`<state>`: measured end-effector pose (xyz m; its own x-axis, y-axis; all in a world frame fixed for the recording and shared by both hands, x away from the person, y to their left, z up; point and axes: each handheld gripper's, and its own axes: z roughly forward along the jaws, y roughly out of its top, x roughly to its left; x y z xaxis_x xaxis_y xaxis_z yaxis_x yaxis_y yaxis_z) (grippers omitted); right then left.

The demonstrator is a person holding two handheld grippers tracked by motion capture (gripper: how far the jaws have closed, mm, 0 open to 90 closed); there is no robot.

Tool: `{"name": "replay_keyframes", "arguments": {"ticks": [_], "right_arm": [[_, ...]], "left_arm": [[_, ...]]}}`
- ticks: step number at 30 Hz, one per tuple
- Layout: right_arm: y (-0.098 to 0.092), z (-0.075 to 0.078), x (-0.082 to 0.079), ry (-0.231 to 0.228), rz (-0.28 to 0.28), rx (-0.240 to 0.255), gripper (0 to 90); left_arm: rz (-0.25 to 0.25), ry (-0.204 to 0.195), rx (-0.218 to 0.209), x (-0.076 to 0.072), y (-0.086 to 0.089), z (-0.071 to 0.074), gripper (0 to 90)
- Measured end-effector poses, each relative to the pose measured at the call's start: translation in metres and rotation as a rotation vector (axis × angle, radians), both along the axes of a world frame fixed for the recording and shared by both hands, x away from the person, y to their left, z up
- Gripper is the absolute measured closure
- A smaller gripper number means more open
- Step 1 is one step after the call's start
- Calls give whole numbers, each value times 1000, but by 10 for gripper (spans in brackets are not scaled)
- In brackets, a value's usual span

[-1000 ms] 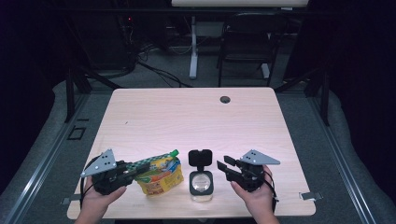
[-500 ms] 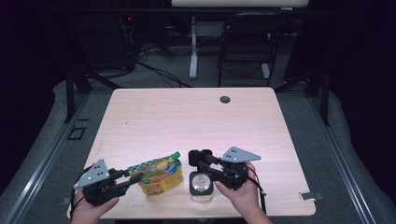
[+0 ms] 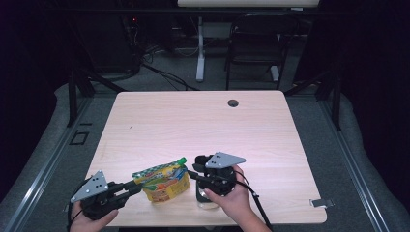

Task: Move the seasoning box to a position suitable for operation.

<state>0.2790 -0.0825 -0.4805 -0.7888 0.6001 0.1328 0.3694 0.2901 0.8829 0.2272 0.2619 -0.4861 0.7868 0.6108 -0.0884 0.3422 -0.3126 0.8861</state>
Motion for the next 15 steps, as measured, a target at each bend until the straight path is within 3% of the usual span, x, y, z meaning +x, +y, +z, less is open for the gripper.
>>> {"name": "replay_keyframes", "arguments": {"ticks": [8, 15], "right_arm": [[13, -8, 9, 34, 43, 1, 746], [11, -6, 10, 46, 48, -9, 887]], "left_arm": [[0, -2, 6, 0, 2, -4, 877], [17, -21, 10, 1, 1, -5, 900]]}}
